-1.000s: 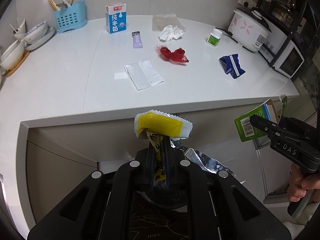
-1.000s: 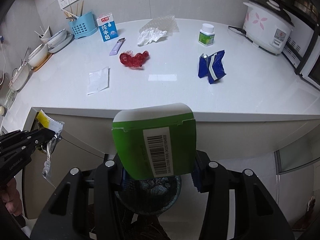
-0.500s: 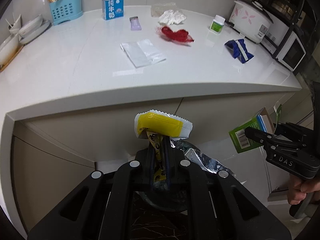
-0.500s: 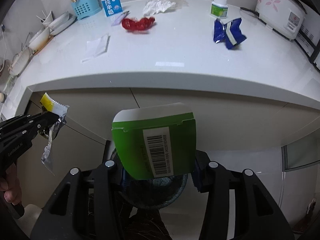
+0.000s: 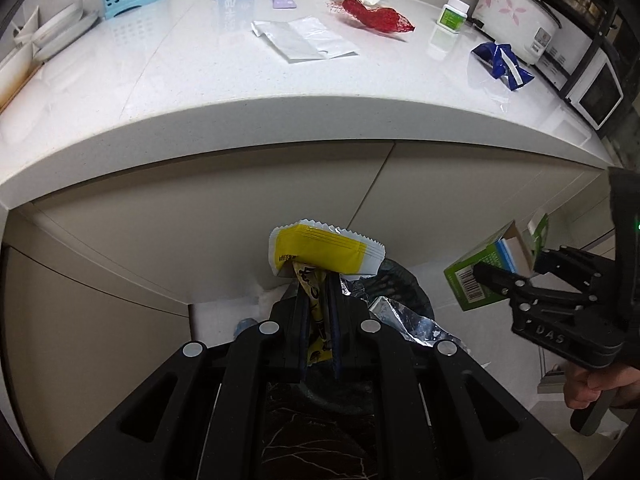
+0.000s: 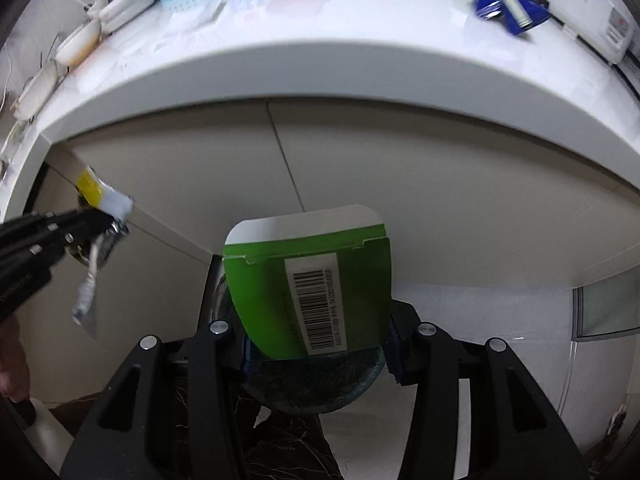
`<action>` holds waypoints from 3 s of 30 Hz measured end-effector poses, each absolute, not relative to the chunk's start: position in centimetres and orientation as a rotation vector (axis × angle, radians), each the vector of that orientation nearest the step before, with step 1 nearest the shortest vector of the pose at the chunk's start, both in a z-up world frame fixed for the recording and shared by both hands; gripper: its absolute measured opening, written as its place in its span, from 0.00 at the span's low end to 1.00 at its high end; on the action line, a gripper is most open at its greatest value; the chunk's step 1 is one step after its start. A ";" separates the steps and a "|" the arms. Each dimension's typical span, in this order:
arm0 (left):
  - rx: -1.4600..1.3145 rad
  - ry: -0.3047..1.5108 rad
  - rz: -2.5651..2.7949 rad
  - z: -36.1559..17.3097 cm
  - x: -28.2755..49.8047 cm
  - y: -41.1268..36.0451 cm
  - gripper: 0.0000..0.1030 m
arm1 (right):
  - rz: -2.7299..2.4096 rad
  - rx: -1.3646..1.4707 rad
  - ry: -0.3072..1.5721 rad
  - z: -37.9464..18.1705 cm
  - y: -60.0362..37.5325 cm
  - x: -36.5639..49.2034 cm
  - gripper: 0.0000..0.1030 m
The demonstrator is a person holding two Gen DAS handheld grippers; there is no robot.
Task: Collect trash
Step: 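Carry the yellow wrapper and green box down toward the black trash bin, then open the left tool and right tool to drop both items into the bin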
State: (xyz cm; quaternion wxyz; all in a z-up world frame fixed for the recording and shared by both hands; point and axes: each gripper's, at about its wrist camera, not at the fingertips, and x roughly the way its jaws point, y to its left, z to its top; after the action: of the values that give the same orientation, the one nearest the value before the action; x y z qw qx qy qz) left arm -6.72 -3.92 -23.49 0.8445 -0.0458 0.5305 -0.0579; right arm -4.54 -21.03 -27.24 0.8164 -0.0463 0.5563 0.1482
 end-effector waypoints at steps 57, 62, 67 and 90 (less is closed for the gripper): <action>0.078 1.300 -0.275 -32.1 -4.7 -11.5 0.27 | 0.104 0.016 1.247 -29.1 -29.2 -4.4 0.92; 0.087 1.292 -0.282 -31.9 -4.8 -12.0 0.36 | 0.101 0.002 1.260 -29.6 -29.2 -4.6 0.92; 0.096 1.278 -0.267 -31.8 -4.7 -12.4 0.57 | 0.101 -0.006 1.263 -29.8 -29.2 -4.6 0.92; 0.016 1.199 -0.235 -25.6 -4.4 -10.2 0.92 | 0.097 -0.009 1.191 -26.0 -29.1 -4.1 0.93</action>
State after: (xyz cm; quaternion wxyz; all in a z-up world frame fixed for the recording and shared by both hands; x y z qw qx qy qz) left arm -4.41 -10.19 -25.62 0.8192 0.0076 0.5628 -0.1105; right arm -4.07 -29.12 -26.02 0.8266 -0.0041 0.5609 0.0454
